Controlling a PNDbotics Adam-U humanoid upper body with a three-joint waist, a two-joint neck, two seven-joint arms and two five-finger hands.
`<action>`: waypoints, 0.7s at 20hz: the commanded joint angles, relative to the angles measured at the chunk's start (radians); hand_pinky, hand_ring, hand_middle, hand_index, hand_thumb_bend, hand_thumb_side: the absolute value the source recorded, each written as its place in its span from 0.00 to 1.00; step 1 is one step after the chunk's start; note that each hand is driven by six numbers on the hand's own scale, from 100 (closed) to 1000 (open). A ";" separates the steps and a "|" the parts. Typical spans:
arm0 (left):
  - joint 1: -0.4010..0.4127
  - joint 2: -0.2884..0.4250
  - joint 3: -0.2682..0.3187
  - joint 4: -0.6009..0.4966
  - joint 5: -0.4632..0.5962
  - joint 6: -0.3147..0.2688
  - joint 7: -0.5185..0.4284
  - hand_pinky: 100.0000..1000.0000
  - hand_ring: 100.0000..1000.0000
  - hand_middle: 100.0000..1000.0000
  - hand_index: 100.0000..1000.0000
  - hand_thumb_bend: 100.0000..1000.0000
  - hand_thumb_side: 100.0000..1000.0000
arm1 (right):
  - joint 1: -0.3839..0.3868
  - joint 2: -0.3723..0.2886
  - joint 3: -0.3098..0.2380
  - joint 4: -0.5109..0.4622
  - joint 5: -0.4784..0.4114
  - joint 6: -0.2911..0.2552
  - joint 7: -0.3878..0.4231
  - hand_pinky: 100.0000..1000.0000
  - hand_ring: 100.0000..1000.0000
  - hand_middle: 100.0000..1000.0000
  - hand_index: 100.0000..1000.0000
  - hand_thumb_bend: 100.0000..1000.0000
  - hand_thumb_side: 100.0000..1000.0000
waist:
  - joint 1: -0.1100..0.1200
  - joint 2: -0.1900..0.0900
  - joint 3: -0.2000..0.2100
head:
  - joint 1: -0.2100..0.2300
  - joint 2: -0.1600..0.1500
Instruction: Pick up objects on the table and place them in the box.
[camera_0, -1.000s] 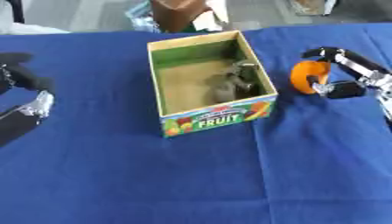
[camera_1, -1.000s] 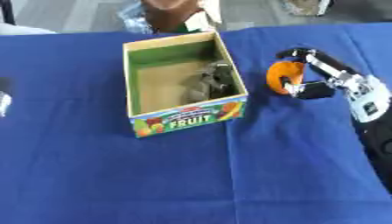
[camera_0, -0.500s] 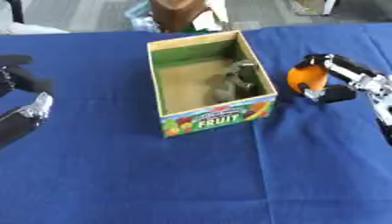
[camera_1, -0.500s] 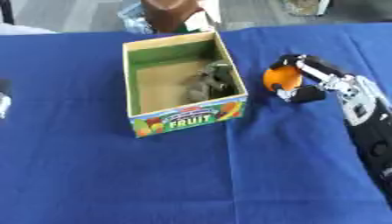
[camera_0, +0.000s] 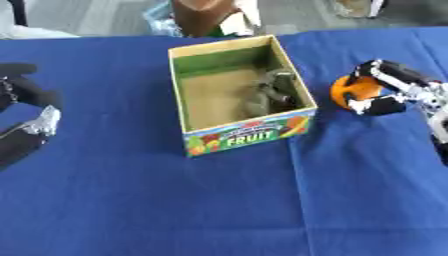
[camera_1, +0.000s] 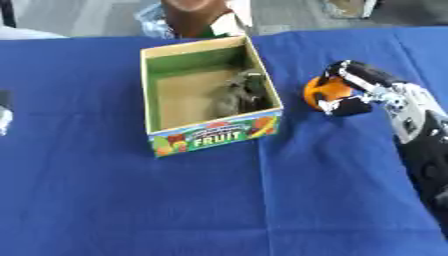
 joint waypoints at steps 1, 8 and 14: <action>-0.004 0.015 0.007 -0.020 -0.003 -0.002 -0.001 0.51 0.45 0.40 0.69 0.15 0.00 | -0.012 -0.009 -0.008 -0.003 0.056 0.003 -0.047 0.60 0.68 0.22 0.38 0.00 0.18 | 0.001 -0.014 0.001 | -0.002 0.002; 0.001 0.014 0.011 -0.020 -0.002 -0.008 0.000 0.51 0.45 0.40 0.69 0.15 0.00 | -0.011 0.010 -0.097 -0.056 0.164 -0.017 -0.157 0.51 0.57 0.04 0.18 0.00 0.12 | 0.001 -0.017 -0.002 | 0.001 -0.001; 0.003 0.012 0.013 -0.020 -0.001 -0.011 0.002 0.51 0.45 0.40 0.69 0.15 0.00 | -0.014 0.020 -0.119 -0.065 0.217 -0.037 -0.251 0.50 0.57 0.01 0.15 0.00 0.11 | 0.001 -0.018 -0.003 | 0.002 -0.002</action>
